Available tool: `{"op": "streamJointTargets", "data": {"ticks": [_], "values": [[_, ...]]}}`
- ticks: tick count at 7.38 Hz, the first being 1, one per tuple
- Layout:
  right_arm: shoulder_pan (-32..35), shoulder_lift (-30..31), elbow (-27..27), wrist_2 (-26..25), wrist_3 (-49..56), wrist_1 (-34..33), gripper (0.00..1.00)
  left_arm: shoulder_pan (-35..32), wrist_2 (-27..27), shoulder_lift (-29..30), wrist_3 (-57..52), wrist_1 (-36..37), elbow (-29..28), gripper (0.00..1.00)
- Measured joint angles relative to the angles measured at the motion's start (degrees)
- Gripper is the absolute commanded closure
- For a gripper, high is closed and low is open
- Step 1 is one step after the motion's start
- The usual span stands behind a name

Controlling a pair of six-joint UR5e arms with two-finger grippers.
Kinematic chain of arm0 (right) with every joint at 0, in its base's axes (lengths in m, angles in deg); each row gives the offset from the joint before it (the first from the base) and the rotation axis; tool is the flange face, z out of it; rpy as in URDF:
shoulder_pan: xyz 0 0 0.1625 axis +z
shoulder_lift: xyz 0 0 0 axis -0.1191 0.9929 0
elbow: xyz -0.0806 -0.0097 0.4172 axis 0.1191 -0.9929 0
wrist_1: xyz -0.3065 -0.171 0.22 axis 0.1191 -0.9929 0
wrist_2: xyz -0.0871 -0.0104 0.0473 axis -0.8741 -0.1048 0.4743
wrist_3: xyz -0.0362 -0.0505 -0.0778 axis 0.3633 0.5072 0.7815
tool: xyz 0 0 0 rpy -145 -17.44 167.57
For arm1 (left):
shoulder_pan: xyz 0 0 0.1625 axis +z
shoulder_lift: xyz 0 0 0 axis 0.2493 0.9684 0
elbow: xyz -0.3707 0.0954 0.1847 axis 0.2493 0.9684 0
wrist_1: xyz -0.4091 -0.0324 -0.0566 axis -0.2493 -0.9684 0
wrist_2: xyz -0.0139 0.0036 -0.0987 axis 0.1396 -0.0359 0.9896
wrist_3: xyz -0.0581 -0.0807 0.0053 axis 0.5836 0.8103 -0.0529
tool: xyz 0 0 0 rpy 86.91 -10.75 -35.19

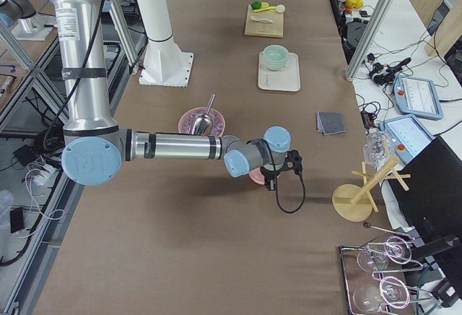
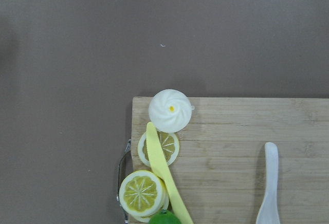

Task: Stack pink bowl on green and place spoon
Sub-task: 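Lift the pink bowl toward the tray while the left gripper reaches the spoon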

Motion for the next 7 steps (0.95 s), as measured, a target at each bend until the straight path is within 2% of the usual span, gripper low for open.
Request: {"op": "streamJointTargets", "data": {"ticks": [2,4,7], "values": [[-2.8,-7.5,0.6,0.0,-10.4,-0.5,1.0,5.1,-1.6,2.6,1.4,-0.4,-2.1,0.22],[-7.4,-13.8,3.8,-0.6,-24.5,-0.8,1.0,8.1,-1.9,5.5,1.5,-0.9,-6.3,0.28],[-15.4,-23.0,6.9,-5.1,-43.4,-0.9,1.0,10.7,-1.9,6.5,1.7,-7.0,-12.3,0.41]]}}
